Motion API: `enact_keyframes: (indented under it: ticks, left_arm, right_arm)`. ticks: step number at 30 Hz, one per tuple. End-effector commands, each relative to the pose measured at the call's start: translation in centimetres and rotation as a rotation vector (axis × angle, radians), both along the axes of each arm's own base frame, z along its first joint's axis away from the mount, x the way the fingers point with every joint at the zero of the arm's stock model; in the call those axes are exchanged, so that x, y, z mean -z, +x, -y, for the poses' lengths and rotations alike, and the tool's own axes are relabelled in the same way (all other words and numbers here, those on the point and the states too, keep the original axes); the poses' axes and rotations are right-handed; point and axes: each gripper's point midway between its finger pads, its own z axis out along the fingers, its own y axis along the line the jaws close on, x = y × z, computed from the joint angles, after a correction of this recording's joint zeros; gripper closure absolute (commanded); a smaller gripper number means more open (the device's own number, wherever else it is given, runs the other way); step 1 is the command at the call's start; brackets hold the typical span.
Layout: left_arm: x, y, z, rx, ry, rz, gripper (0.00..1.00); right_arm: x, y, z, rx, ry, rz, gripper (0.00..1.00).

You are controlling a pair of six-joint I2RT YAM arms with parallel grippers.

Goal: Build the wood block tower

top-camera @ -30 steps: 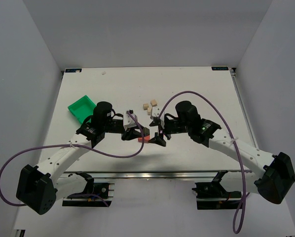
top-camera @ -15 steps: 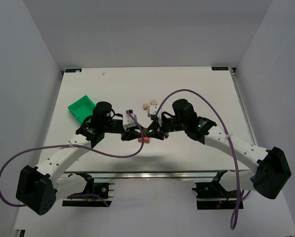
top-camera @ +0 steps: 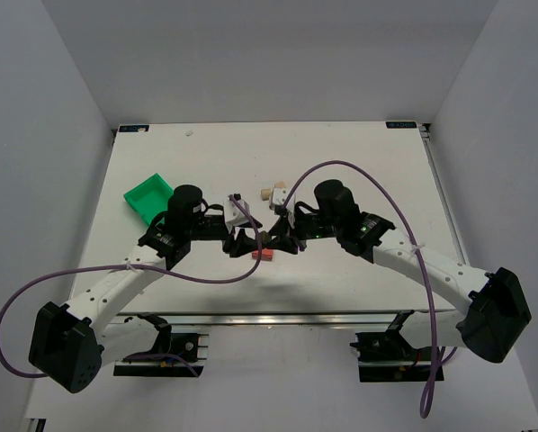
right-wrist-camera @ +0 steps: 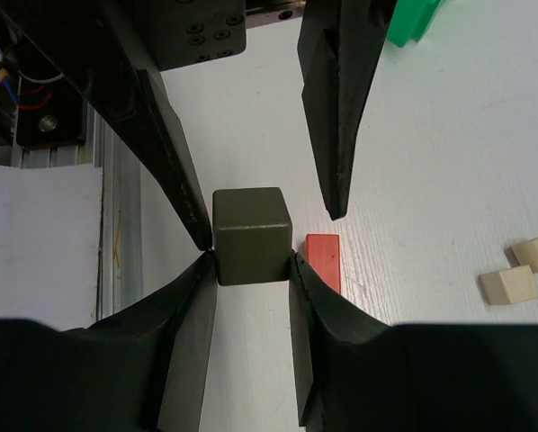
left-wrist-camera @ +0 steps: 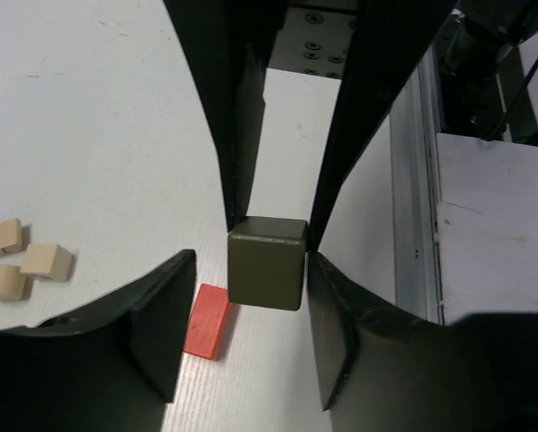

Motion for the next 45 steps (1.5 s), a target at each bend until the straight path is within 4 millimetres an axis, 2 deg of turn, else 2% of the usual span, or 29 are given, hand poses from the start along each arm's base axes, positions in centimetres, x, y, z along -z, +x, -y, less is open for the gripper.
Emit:
enact_keyframes:
  ticks: [1,3,5,9,12,14,15,16,17,19,20,22,24,25,26,27,28,32,40,43,45]
  left_arm:
    - [-1.0,0.8,-0.1,-0.054,-0.026,0.028,0.33]
    - [-0.8,1.3,-0.3,-0.084,-0.013,0.025,0.32]
    - [-0.6,1.3,-0.5,-0.097,-0.007,0.017,0.02]
    - [-0.4,2.0,-1.4,-0.179,0.003,-0.016,0.02]
    - [-0.3,4.6,-3.3,-0.480,-0.003,-0.129,0.02]
    - [0.1,5.0,-4.8,-0.663,-0.051,-0.324,0.02]
    - [0.2,5.1,-5.3,-0.729,-0.058,-0.379,0.02]
    - [1.0,5.7,-6.7,-0.854,-0.045,-0.406,0.02]
    - [1.0,5.8,-7.1,-0.915,-0.097,-0.489,0.02]
    - [1.7,5.8,-8.2,-1.016,-0.133,-0.581,0.02]
    - [1.8,6.6,-9.3,-1.118,-0.160,-0.591,0.02]
    - [2.6,6.8,-10.1,-1.193,-0.138,-0.615,0.02]
    - [3.1,7.4,-11.6,-1.289,-0.122,-0.616,0.02]
    - [3.7,7.5,-12.0,-1.326,-0.100,-0.625,0.02]
    - [3.8,7.9,-12.8,-1.380,-0.095,-0.607,0.02]
    - [3.9,7.9,-13.0,-1.389,-0.088,-0.609,0.02]
    - [4.1,8.0,-13.1,-1.393,-0.077,-0.601,0.02]
    - [4.4,8.3,-13.6,-1.424,-0.074,-0.582,0.02]
    - [4.1,8.6,-14.6,-1.460,-0.061,-0.534,0.02]
    - [4.4,8.6,-14.8,-1.466,-0.047,-0.522,0.02]
    - [4.5,8.5,-15.0,-1.477,-0.037,-0.516,0.02]
  right_arm:
    - [-2.3,0.8,-0.7,0.037,0.048,0.022,1.00]
    - [-2.0,1.2,-0.4,0.068,0.033,0.025,1.00]
    - [-1.9,1.5,-0.1,0.099,0.024,0.020,1.00]
    - [-0.6,2.8,1.3,0.198,-0.055,0.010,1.00]
    - [1.2,3.9,2.7,0.251,-0.129,0.047,1.00]
    - [2.5,5.2,3.5,0.298,-0.191,0.081,1.00]
    - [2.8,5.6,3.7,0.308,-0.215,0.091,1.00]
    - [3.2,6.0,3.8,0.315,-0.241,0.095,1.00]
    - [3.9,6.3,3.9,0.296,-0.300,0.097,1.00]
    - [5.0,6.5,3.7,0.270,-0.345,0.097,1.00]
    - [5.1,6.6,3.6,0.241,-0.368,0.122,1.00]
    - [5.9,7.0,3.2,0.230,-0.396,0.122,1.00]
    - [5.5,7.5,2.6,0.218,-0.409,0.127,1.00]
    - [6.4,7.7,2.3,0.207,-0.438,0.112,1.00]
    - [6.1,8.0,1.9,0.208,-0.448,0.115,1.00]
    - [6.5,8.2,1.7,0.210,-0.467,0.111,1.00]
    - [7.8,8.5,1.6,0.212,-0.509,0.097,1.00]
    - [9.4,8.3,0.7,0.183,-0.560,0.070,1.00]
    - [10.8,7.7,-0.2,0.131,-0.609,0.058,1.00]
    - [12.0,7.7,0.1,0.143,-0.659,0.041,1.00]
    - [11.9,7.7,-0.1,0.144,-0.665,0.030,1.00]
